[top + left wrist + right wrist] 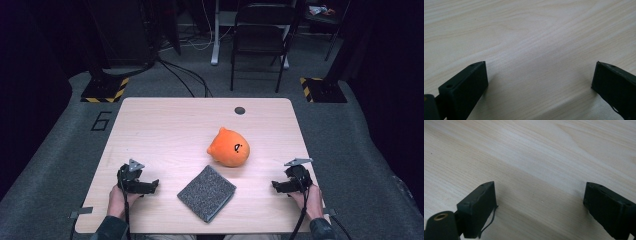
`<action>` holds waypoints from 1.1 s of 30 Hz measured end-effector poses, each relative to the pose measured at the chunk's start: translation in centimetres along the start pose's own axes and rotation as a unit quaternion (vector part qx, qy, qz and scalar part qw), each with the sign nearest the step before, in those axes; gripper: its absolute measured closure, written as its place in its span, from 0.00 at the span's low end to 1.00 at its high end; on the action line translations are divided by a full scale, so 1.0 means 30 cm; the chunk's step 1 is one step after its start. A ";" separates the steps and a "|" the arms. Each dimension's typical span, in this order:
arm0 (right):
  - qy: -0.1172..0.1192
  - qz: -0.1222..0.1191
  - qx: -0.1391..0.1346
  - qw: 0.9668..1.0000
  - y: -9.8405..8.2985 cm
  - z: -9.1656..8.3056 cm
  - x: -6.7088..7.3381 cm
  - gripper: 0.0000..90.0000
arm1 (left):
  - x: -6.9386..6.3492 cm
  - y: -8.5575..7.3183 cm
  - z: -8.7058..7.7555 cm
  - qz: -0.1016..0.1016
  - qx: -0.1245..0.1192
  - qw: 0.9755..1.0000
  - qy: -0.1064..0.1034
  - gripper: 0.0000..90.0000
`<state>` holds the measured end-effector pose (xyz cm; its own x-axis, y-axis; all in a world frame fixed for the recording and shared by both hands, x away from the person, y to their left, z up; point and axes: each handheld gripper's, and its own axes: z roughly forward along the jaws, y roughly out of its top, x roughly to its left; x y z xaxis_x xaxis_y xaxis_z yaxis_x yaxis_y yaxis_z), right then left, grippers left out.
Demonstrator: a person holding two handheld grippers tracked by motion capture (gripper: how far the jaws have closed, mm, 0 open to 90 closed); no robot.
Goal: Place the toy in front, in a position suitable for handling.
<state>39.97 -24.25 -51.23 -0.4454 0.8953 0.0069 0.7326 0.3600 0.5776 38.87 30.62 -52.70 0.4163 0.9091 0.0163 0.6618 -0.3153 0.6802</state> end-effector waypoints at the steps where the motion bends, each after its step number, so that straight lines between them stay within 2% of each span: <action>1: 0.000 0.001 0.002 1.000 0.001 0.000 0.001 0.11 | 0.001 0.000 0.000 0.001 0.000 1.000 -0.001 0.00; 10: 0.007 -0.001 0.005 1.000 0.013 -0.005 0.006 0.11 | 0.004 -0.001 0.000 0.005 -0.001 1.000 -0.004 0.00; 15: 0.006 0.007 0.004 1.000 0.011 -0.023 0.013 0.12 | 0.003 -0.001 0.000 0.005 -0.001 1.000 -0.004 0.00; 17: 0.007 0.001 0.000 1.000 0.013 -0.029 0.012 0.12 | 0.003 -0.003 -0.002 0.006 0.000 1.000 -0.006 0.00; 21: 0.012 0.015 -0.009 1.000 0.018 -0.044 0.020 0.12 | 0.005 -0.003 -0.002 0.008 0.000 1.000 -0.008 0.00; 28: 0.023 0.014 -0.018 0.999 0.025 -0.068 0.045 0.12 | 0.006 -0.002 -0.003 0.011 0.003 1.000 -0.009 0.00; 30: 0.027 -0.002 -0.026 0.999 0.034 -0.077 0.061 0.12 | 0.006 -0.002 -0.003 0.011 0.002 1.000 -0.009 0.00; 33: 0.031 -0.004 -0.028 0.999 0.042 -0.083 0.083 0.12 | 0.006 -0.002 -0.003 0.010 0.004 1.000 -0.009 0.00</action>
<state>38.51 -22.22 -48.45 -0.4844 0.8733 0.0517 0.6999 0.3513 0.6219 38.84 30.82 -52.66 0.4411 0.8973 0.0163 0.6579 -0.3357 0.6742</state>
